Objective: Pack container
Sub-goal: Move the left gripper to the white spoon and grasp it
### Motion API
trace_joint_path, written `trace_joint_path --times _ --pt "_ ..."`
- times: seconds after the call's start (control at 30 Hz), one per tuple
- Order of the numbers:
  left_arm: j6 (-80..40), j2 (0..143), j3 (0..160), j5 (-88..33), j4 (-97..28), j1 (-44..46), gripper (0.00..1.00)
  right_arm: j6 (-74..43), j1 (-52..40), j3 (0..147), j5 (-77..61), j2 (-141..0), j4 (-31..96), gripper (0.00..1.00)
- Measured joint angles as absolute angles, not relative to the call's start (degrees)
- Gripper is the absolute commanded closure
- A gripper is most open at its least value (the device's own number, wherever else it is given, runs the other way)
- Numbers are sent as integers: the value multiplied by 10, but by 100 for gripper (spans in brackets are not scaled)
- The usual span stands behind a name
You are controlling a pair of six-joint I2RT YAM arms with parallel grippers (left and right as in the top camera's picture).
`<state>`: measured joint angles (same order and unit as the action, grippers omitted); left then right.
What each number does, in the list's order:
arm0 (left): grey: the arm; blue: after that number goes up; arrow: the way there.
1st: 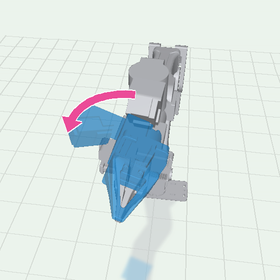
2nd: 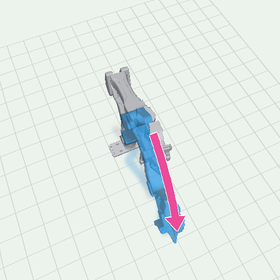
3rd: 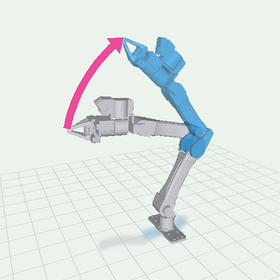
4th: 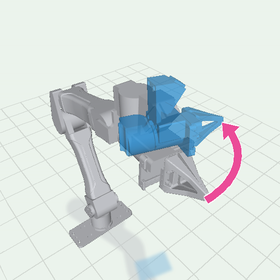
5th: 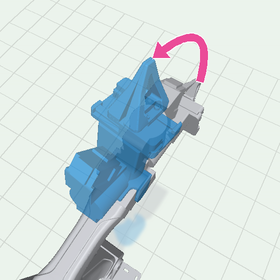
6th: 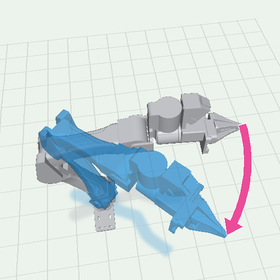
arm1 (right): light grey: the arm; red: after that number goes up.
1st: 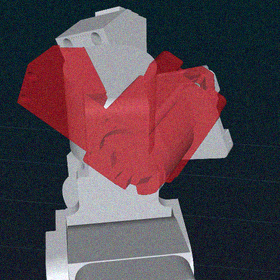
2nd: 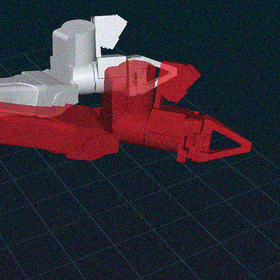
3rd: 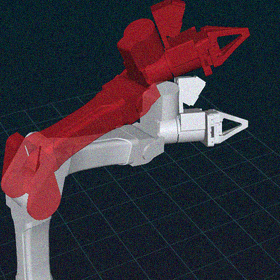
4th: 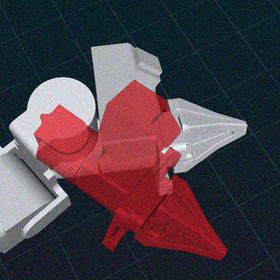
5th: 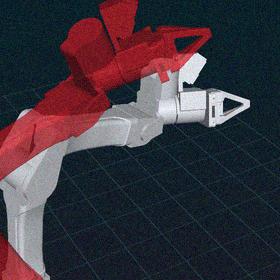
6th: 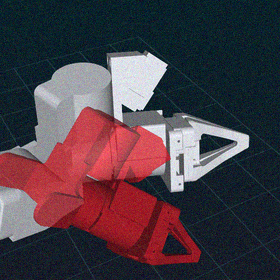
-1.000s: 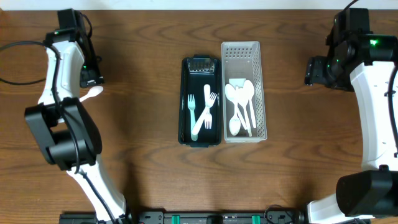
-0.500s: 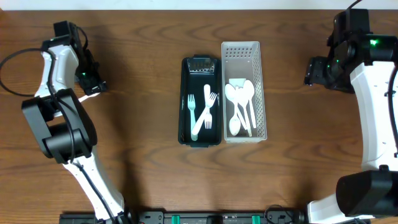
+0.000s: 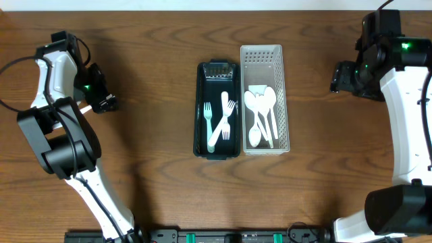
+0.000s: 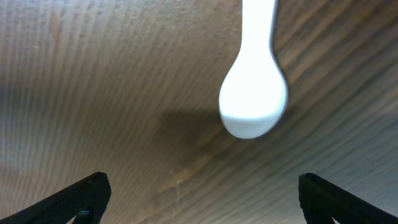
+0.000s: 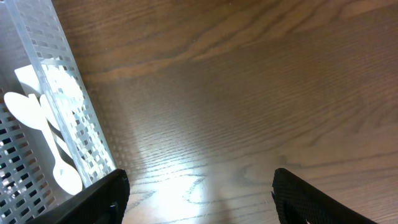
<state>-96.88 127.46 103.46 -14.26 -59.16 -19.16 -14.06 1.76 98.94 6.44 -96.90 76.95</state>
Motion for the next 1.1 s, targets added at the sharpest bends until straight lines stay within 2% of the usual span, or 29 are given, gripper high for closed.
trace_joint_path --times 0.63,1.1 --pt "-962 1275 1035 -30 -584 -203 2 -141 18 989 64 -969 784 24" --pt "-959 1320 1035 -41 -539 -203 2 -141 18 989 64 -969 787 25"
